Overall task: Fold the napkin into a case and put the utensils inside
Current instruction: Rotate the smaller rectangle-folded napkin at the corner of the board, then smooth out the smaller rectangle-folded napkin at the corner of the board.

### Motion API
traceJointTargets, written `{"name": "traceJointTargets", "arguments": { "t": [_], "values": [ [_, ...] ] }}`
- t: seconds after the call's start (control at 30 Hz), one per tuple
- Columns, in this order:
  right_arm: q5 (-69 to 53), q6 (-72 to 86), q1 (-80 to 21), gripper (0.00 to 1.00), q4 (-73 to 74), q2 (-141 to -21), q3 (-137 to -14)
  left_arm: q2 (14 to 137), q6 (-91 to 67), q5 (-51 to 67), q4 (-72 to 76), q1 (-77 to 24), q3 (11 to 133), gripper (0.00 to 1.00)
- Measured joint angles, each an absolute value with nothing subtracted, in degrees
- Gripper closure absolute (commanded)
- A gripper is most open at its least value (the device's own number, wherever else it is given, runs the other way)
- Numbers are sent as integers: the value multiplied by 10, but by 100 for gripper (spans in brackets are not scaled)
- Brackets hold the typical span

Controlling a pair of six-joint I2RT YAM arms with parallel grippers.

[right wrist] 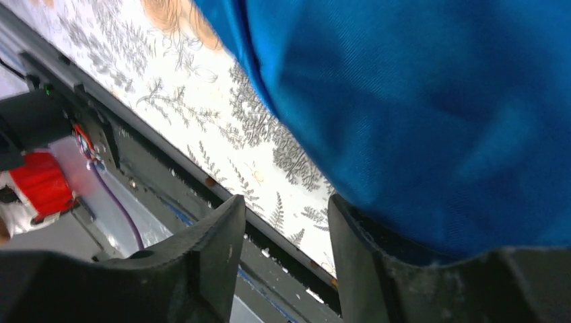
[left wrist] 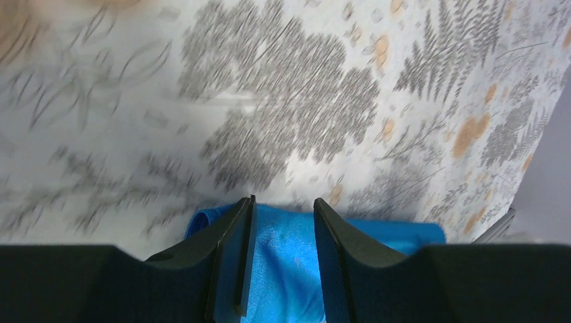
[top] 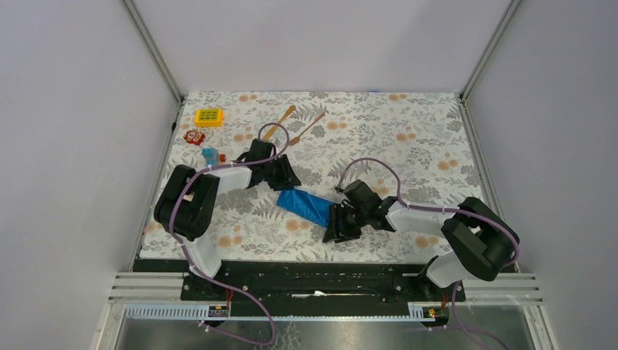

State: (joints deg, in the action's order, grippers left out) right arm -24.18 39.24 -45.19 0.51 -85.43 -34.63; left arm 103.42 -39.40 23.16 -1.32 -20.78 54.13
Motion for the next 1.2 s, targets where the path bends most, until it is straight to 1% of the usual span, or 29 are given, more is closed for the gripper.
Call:
{"name": "traceJointTargets", "arguments": {
  "t": [0.03, 0.1, 0.23, 0.3, 0.37, 0.47, 0.6, 0.67, 0.7, 0.8, 0.9, 1.0, 1.1, 1.13, 1.2],
  "values": [
    [-234, 395, -450, 38, 5, -852, -347, 1019, -393, 224, -15, -208, 526, 57],
    [-218, 392, -440, 35, 9, -845, -350, 980, -395, 211, -21, -208, 485, 57],
    [-194, 356, -378, 29, 20, -853, -371, 881, -419, 201, -33, -207, 384, 56],
    [-188, 329, -357, 30, 24, -880, -403, 823, -441, 203, -31, -207, 327, 56],
    [-195, 300, -350, 30, 22, -933, -458, 754, -475, 204, -29, -211, 264, 55],
    [-227, 276, -354, 30, 6, -1019, -546, 667, -512, 200, -45, -230, 208, 54],
    [-252, 271, -381, 29, -17, -1108, -647, 552, -538, 184, -125, -256, 201, 48],
    [-260, 282, -400, 27, -24, -1138, -683, 507, -538, 156, -183, -256, 226, 44],
    [-263, 289, -408, 24, -27, -1147, -695, 491, -535, 139, -209, -256, 246, 43],
    [-257, 310, -425, 16, -25, -1150, -702, 479, -520, 100, -257, -256, 309, 44],
    [-241, 315, -423, 16, -8, -1123, -679, 492, -508, 92, -263, -255, 344, 50],
    [-243, 316, -410, 17, 8, -1083, -637, 521, -504, 114, -243, -255, 339, 56],
    [-275, 327, -395, 17, -7, -1056, -593, 555, -509, 167, -198, -258, 307, 62],
    [-291, 335, -391, 19, -22, -1055, -582, 564, -511, 188, -181, -262, 294, 64],
    [-321, 356, -385, 26, -59, -1061, -568, 578, -516, 221, -154, -280, 276, 65]
  ]
}}
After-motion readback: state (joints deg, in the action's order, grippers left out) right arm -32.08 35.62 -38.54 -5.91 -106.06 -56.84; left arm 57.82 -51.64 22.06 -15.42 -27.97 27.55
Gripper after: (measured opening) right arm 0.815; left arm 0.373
